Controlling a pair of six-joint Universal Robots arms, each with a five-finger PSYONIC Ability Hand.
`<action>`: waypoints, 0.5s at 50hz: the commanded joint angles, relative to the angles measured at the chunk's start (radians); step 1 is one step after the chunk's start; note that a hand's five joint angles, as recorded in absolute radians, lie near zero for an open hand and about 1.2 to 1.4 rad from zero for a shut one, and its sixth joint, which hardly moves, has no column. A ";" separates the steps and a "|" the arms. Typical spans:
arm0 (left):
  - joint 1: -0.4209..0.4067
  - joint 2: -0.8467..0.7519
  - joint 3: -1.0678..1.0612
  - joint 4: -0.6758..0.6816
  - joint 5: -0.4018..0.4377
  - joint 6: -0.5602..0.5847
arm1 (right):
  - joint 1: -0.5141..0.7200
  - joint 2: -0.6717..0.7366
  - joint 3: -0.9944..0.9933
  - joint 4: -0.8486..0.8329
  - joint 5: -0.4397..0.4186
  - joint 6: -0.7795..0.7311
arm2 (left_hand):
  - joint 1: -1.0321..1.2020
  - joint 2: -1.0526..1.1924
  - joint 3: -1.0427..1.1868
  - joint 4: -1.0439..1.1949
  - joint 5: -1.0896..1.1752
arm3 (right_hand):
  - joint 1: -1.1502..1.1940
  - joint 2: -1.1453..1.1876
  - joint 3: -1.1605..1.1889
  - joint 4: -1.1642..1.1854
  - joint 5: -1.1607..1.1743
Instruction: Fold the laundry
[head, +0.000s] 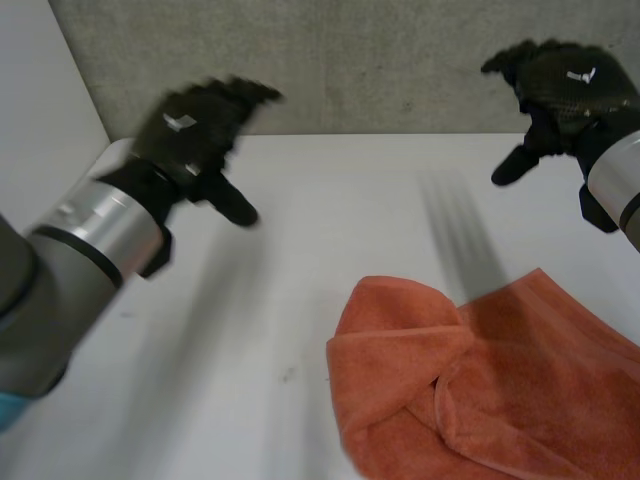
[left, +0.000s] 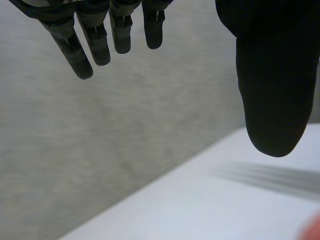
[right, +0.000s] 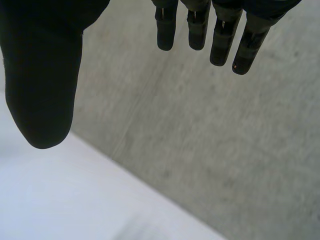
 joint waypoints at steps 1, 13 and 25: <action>-0.195 -0.127 -0.010 0.007 0.039 0.096 | -0.018 0.026 0.016 0.181 0.007 -0.069 | 0.035 0.035 0.023 0.031 0.015 | -0.027 -0.041 -0.035 -0.054 -0.052; -0.411 -0.489 0.162 0.037 -0.009 0.216 | -0.247 0.010 0.310 0.109 -0.062 -0.175 | 0.147 0.146 0.134 0.142 0.126 | -0.027 -0.041 -0.035 -0.054 -0.052; -0.432 -0.657 0.271 0.100 -0.081 0.294 | -0.340 0.001 0.470 0.038 -0.148 -0.207 | 0.892 0.892 0.880 0.888 0.872 | -0.027 -0.041 -0.035 -0.054 -0.052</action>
